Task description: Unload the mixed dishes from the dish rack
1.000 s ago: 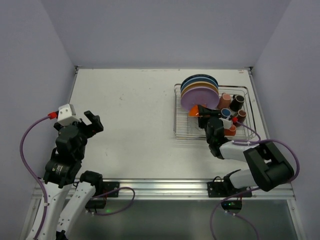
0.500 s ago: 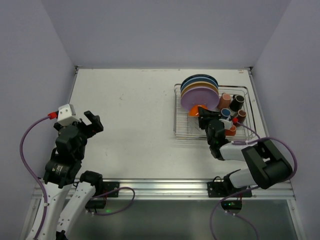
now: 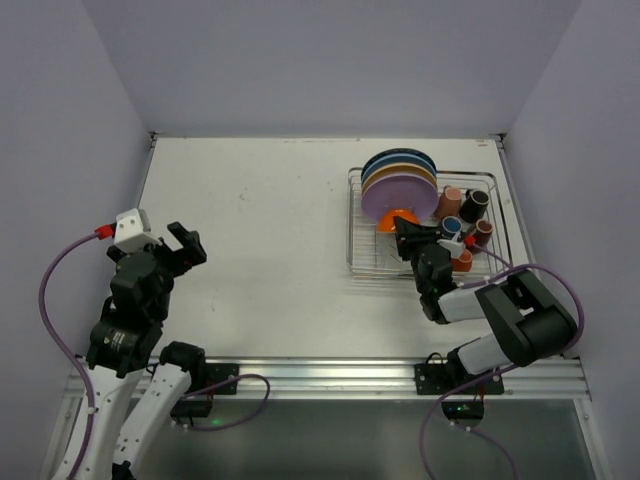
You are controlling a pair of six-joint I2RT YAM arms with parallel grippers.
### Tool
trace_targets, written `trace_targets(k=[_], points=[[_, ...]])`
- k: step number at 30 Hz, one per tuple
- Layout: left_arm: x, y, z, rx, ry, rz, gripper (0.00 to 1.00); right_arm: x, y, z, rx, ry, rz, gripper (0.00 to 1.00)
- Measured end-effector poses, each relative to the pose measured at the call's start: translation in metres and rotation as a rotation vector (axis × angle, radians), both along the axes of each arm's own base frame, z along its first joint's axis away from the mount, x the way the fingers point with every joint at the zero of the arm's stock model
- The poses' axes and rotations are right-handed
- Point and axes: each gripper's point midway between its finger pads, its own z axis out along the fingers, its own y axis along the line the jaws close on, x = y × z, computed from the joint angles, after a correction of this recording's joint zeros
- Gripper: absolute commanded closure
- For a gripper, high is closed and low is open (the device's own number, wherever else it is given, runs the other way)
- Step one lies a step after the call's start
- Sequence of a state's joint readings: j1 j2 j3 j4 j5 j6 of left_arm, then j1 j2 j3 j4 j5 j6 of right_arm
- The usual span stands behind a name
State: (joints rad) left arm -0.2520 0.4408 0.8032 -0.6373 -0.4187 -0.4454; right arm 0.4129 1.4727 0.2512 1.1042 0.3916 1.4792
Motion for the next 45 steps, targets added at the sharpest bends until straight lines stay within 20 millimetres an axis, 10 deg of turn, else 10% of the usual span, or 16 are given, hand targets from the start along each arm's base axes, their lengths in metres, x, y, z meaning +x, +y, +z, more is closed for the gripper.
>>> trace_targets(k=[45], points=[[-0.003,-0.002,0.004,-0.006,-0.020,-0.011,0.00,-0.010,0.011,0.007,-0.079,-0.053,0.093,1.00]])
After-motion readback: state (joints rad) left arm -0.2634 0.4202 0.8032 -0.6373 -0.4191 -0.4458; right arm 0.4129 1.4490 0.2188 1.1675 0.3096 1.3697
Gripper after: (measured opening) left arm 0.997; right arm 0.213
